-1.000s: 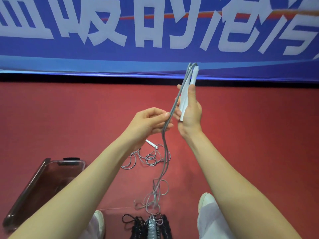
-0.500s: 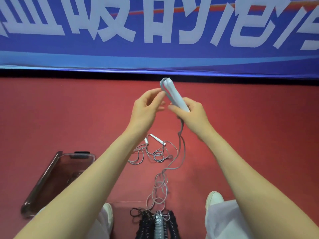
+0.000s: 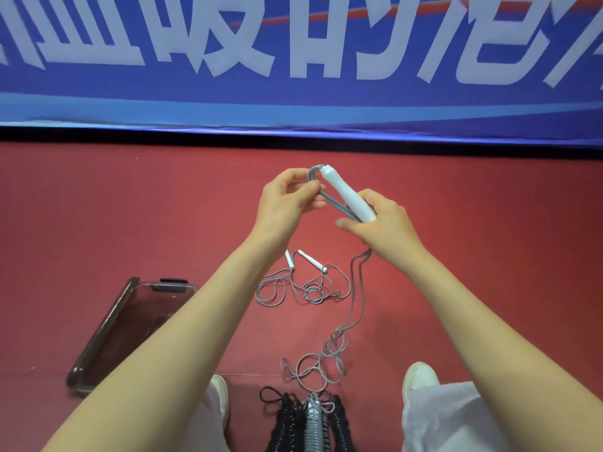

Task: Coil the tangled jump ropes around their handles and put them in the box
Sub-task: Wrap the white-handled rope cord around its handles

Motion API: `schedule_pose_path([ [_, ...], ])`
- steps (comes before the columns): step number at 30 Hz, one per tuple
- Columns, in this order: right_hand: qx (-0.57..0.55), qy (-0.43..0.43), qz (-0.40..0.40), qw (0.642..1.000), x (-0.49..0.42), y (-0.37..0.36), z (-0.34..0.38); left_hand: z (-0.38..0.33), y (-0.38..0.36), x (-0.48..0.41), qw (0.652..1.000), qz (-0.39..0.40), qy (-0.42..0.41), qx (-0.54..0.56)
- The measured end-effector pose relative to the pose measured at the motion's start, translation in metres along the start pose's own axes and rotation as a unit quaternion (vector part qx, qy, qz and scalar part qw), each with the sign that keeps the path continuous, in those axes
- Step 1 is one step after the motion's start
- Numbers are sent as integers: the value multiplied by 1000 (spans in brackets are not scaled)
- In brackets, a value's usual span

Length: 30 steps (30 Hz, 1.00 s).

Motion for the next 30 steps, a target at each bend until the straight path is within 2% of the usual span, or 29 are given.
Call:
schedule_pose_path([
  [3, -43, -6, 57, 997, 3, -11, -2, -6, 15, -1, 999, -42, -4, 15],
  [8, 69, 17, 101, 992, 13, -17, -6, -7, 24, -4, 997, -58, 2, -48],
  [12, 194, 56, 115, 973, 14, -13, -4, -4, 31, -9, 993, -61, 28, -102],
  [14, 204, 66, 111, 971, 15, -14, -3, -1, 33, -10, 993, -75, 42, -85],
  [15, 193, 59, 110, 973, 16, -16, -4, 2, 32, -10, 995, -74, 53, -42],
  [17, 117, 23, 99, 988, 17, -19, -9, 9, 26, -10, 993, -54, 80, 70],
  [19, -28, -28, 81, 996, 16, -23, -16, 16, 14, -7, 986, -10, 105, 132],
  [22, -258, -82, 48, 961, 17, -23, -12, 25, -11, 3, 984, 79, 128, 93],
  [24, -315, -94, 50, 943, 18, -24, -4, 27, -20, 8, 988, 97, 109, 49],
  [30, -370, -90, 102, 919, 25, -41, 15, 31, -10, 7, 991, 27, 112, 70],
])
Point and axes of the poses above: each hand's wrist, its own x-axis away from the middle knuckle, its own y-axis out of the back of the hand, z = x × y, the point moved 8 cm from there along -x, towards the middle knuckle, and after that the axes turned 9 degrees about y, right-handed, at the moved point
